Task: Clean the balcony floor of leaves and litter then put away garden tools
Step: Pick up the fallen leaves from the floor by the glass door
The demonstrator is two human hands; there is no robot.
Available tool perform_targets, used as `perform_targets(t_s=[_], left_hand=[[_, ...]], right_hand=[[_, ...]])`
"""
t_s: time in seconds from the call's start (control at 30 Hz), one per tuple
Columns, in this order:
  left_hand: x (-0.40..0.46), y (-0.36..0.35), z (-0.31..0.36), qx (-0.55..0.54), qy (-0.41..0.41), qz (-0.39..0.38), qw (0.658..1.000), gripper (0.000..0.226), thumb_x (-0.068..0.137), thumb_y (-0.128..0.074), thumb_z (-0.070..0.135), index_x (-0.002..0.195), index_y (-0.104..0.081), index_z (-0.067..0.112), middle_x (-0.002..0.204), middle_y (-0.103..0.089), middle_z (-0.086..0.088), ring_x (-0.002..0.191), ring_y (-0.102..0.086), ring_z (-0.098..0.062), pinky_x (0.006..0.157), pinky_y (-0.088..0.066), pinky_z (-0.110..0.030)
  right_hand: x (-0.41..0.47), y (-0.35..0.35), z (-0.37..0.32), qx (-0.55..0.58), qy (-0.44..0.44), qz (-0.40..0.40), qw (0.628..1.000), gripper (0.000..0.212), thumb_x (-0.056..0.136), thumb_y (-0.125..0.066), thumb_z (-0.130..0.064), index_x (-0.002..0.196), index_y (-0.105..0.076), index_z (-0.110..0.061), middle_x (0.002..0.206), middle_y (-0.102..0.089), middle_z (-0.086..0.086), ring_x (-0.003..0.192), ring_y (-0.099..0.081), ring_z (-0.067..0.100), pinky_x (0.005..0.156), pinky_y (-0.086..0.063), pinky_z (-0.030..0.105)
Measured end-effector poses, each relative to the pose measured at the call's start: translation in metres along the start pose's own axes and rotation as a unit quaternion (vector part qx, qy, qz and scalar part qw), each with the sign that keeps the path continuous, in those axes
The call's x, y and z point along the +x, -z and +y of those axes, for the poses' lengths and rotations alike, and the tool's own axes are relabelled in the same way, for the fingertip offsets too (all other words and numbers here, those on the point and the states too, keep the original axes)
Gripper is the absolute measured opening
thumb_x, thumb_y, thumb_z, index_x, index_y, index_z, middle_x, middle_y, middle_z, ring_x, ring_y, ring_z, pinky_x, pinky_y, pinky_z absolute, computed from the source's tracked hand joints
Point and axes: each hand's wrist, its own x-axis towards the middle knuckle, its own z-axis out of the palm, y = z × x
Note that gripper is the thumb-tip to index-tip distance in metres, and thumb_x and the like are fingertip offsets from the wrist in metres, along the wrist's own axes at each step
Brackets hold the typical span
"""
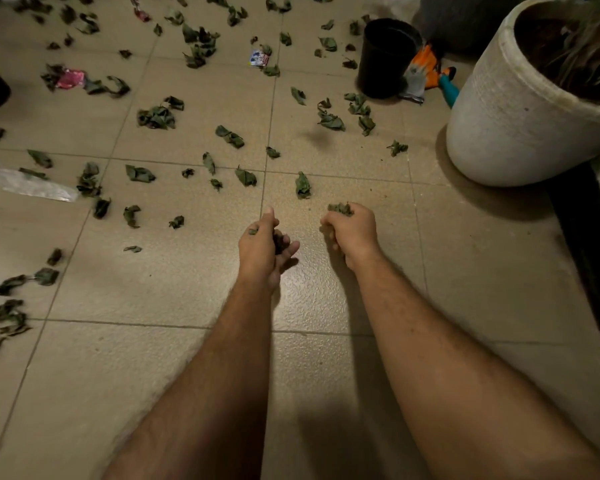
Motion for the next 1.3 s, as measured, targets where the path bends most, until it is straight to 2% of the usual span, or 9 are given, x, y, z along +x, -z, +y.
perform_targets(t_s=[0.07, 0.17, 0.27, 0.4, 0.53, 0.63, 1.07, 1.17, 1.3], left_hand=[[-0.003, 0.006, 0.000, -0.031, 0.019, 0.018, 0.999, 0.025, 0.097, -0.060, 0.043, 0.098, -0.057, 0.018, 0.077, -0.064, -0.002, 0.065, -0.068, -0.015, 0.080, -0.057, -0.042], [-0.014, 0.011, 0.002, -0.064, 0.023, 0.035, 0.997, 0.020, 0.096, -0.063, 0.035, 0.087, -0.055, 0.019, 0.073, -0.062, -0.001, 0.053, -0.057, -0.009, 0.057, -0.049, -0.027], [-0.030, 0.007, 0.016, -0.127, 0.020, 0.041, 0.991, 0.025, 0.097, -0.063, 0.033, 0.080, -0.052, 0.018, 0.064, -0.051, 0.003, 0.048, -0.044, -0.005, 0.040, -0.034, -0.016], [-0.066, -0.012, 0.058, -0.177, 0.001, 0.047, 0.983, 0.039, 0.093, -0.059, 0.052, 0.083, -0.048, 0.017, 0.064, -0.042, 0.004, 0.050, -0.037, -0.006, 0.038, -0.029, -0.016], [-0.124, -0.026, 0.121, -0.211, 0.001, 0.075, 0.975, 0.056, 0.092, -0.044, 0.070, 0.085, -0.049, 0.014, 0.061, -0.044, 0.001, 0.048, -0.041, -0.010, 0.038, -0.031, -0.019], [-0.186, -0.036, 0.192, -0.219, 0.001, 0.108, 0.970, 0.056, 0.097, -0.035, 0.066, 0.083, -0.048, 0.013, 0.058, -0.044, 0.000, 0.047, -0.040, -0.012, 0.038, -0.030, -0.020], [-0.499, -0.034, 0.528, -0.254, -0.049, 0.155, 0.954, 0.029, 0.104, -0.043, 0.034, 0.088, -0.054, 0.014, 0.059, -0.041, 0.002, 0.046, -0.035, -0.009, 0.039, -0.025, -0.020], [-0.566, -0.013, 0.584, -0.252, -0.069, 0.184, 0.947, 0.020, 0.102, -0.048, 0.033, 0.103, -0.058, 0.016, 0.064, -0.042, 0.001, 0.045, -0.037, -0.010, 0.037, -0.026, -0.021], [-0.640, 0.025, 0.624, -0.253, -0.099, 0.213, 0.939, 0.024, 0.103, -0.047, 0.037, 0.100, -0.057, 0.015, 0.061, -0.044, 0.002, 0.043, -0.038, -0.009, 0.036, -0.026, -0.020]], right_hand=[[-0.012, 0.003, -0.007, 0.133, -0.057, -0.043, 0.989, 0.020, 0.092, -0.061, -0.004, 0.094, -0.064, -0.024, 0.072, -0.066, 0.001, 0.048, -0.052, 0.009, 0.040, -0.034, 0.022], [-0.030, 0.003, -0.017, 0.243, -0.105, -0.081, 0.961, 0.018, 0.095, -0.060, -0.005, 0.102, -0.064, -0.022, 0.074, -0.061, 0.001, 0.051, -0.051, 0.009, 0.040, -0.035, 0.021], [-0.050, -0.002, -0.033, 0.297, -0.134, -0.102, 0.940, 0.007, 0.095, -0.063, -0.011, 0.097, -0.061, -0.018, 0.071, -0.054, 0.001, 0.049, -0.046, 0.009, 0.040, -0.034, 0.020], [-0.080, -0.008, -0.074, 0.351, -0.159, -0.112, 0.916, 0.008, 0.094, -0.064, -0.021, 0.095, -0.057, -0.017, 0.066, -0.049, -0.001, 0.046, -0.040, 0.009, 0.042, -0.033, 0.020], [-0.126, -0.001, -0.144, 0.347, -0.173, -0.117, 0.914, 0.023, 0.095, -0.062, -0.039, 0.089, -0.059, -0.017, 0.063, -0.050, -0.004, 0.046, -0.039, 0.010, 0.041, -0.030, 0.021], [-0.168, 0.009, -0.225, 0.335, -0.171, -0.110, 0.920, 0.018, 0.097, -0.059, -0.028, 0.085, -0.057, -0.015, 0.062, -0.049, -0.001, 0.043, -0.038, 0.011, 0.039, -0.027, 0.020], [-0.393, 0.038, -0.637, 0.280, -0.148, -0.213, 0.924, 0.013, 0.096, -0.056, -0.022, 0.085, -0.054, -0.015, 0.062, -0.050, -0.001, 0.045, -0.039, 0.011, 0.038, -0.027, 0.023], [-0.445, 0.034, -0.708, 0.261, -0.117, -0.252, 0.924, 0.013, 0.096, -0.056, -0.021, 0.084, -0.054, -0.015, 0.063, -0.051, 0.000, 0.045, -0.039, 0.012, 0.038, -0.027, 0.023], [-0.509, 0.023, -0.761, 0.219, -0.097, -0.315, 0.918, 0.014, 0.095, -0.057, -0.023, 0.083, -0.055, -0.016, 0.063, -0.052, 0.000, 0.045, -0.040, 0.011, 0.037, -0.028, 0.023]])
